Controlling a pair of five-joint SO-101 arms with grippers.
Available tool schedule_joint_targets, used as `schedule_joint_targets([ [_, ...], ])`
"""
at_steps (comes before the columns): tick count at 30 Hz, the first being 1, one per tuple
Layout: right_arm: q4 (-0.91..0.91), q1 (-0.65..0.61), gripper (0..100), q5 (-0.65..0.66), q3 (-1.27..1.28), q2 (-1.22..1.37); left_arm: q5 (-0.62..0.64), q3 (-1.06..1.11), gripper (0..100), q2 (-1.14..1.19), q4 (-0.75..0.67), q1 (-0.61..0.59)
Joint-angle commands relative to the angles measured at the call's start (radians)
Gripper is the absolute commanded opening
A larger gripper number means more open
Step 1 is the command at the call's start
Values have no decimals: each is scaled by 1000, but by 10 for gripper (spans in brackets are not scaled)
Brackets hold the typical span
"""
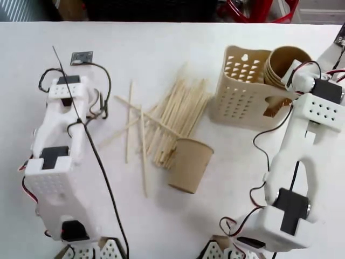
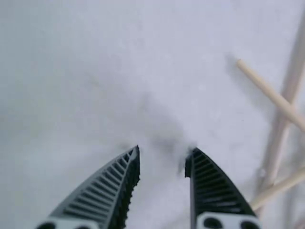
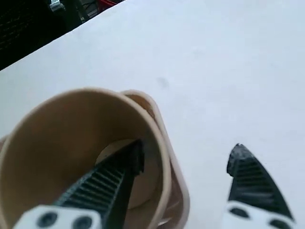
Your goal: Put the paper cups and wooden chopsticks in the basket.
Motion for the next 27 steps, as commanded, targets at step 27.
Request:
schedule_joint_targets([
  [27,576,-766,241,910,402,-538,3,-2,172,-56,-14,5],
])
